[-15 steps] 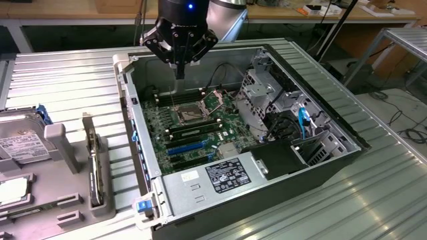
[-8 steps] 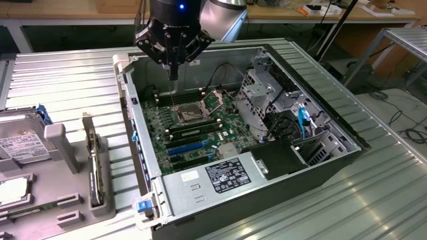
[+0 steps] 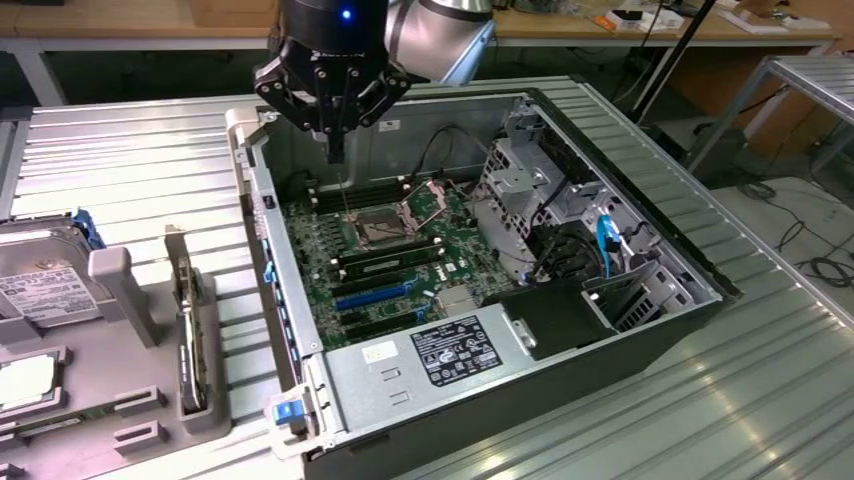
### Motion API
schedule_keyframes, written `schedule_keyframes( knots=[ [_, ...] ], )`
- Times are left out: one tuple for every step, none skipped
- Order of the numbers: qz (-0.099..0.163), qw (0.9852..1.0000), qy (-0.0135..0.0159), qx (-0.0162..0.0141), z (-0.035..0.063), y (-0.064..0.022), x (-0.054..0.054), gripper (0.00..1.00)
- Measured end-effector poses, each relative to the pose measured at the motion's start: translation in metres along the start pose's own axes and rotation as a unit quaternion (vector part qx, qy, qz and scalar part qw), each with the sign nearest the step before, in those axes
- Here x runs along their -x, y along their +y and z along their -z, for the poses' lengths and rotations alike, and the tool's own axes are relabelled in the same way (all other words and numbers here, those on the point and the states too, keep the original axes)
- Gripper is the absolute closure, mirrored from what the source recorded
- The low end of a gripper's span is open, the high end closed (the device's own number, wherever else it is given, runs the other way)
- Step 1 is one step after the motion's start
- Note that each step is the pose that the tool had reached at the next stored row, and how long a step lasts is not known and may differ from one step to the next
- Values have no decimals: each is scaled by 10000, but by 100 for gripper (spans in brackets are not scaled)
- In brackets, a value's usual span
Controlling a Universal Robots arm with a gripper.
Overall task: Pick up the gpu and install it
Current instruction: 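Reach for the gpu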
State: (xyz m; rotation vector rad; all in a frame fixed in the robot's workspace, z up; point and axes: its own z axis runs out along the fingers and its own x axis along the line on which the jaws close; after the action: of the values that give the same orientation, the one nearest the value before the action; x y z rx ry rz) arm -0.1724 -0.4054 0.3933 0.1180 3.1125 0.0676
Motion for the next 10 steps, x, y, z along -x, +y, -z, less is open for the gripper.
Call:
schedule_keyframes(
  knots=[
    [0,10000,0,0,0,-2,-12,89],
    [0,10000,0,0,1,-6,-36,89],
    [0,10000,0,0,2,-9,-58,89],
    [0,10000,0,0,2,-11,-78,89],
    [0,10000,0,0,3,-14,-97,89],
    [0,10000,0,0,4,-17,-117,89],
    [0,10000,0,0,4,-18,-124,89],
    [0,10000,0,0,4,-19,-126,89],
    [0,10000,0,0,6,-35,-182,89],
    [0,10000,0,0,8,-46,-239,89]
  ],
)
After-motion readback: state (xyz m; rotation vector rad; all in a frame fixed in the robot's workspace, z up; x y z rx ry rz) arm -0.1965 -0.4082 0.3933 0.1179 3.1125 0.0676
